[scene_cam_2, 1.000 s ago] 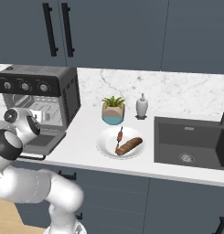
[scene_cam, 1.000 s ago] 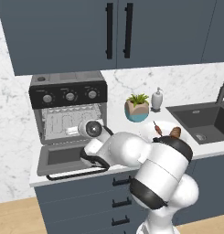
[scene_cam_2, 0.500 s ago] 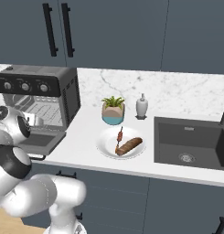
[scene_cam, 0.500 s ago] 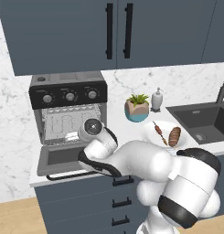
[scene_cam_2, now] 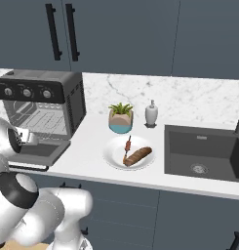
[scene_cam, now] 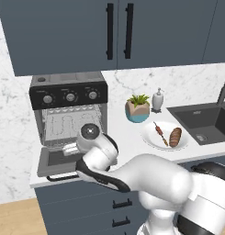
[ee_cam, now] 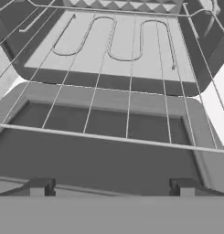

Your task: Pick up the kebab skewer and baguette bread, and place them inside the toaster oven. Close the toaster oven door and start by setting the timer.

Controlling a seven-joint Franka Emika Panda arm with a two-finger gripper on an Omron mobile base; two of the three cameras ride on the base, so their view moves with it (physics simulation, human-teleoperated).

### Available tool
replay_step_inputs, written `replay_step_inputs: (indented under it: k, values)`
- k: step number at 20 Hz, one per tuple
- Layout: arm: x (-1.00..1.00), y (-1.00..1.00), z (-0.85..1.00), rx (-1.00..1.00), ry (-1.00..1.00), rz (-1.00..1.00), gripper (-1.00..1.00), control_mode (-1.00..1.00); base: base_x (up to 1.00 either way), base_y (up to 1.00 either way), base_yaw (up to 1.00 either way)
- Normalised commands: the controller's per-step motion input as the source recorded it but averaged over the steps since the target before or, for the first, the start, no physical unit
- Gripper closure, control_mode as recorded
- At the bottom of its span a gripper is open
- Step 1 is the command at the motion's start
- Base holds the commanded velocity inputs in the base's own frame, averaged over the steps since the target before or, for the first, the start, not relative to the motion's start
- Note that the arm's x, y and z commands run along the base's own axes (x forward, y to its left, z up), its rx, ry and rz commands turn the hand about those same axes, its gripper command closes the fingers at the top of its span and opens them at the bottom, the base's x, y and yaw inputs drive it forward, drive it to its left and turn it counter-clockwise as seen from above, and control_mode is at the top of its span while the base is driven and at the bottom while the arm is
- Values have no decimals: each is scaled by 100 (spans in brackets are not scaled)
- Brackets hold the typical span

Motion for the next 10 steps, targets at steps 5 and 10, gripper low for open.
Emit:
replay_step_inputs:
  k: [5, 10]
  values:
    - [-77, 6, -81, 0, 13, -4, -100, -100, 0, 0, 0]
    - [-54, 1, -13, 0, -3, -5, -100, -100, 0, 0, 0]
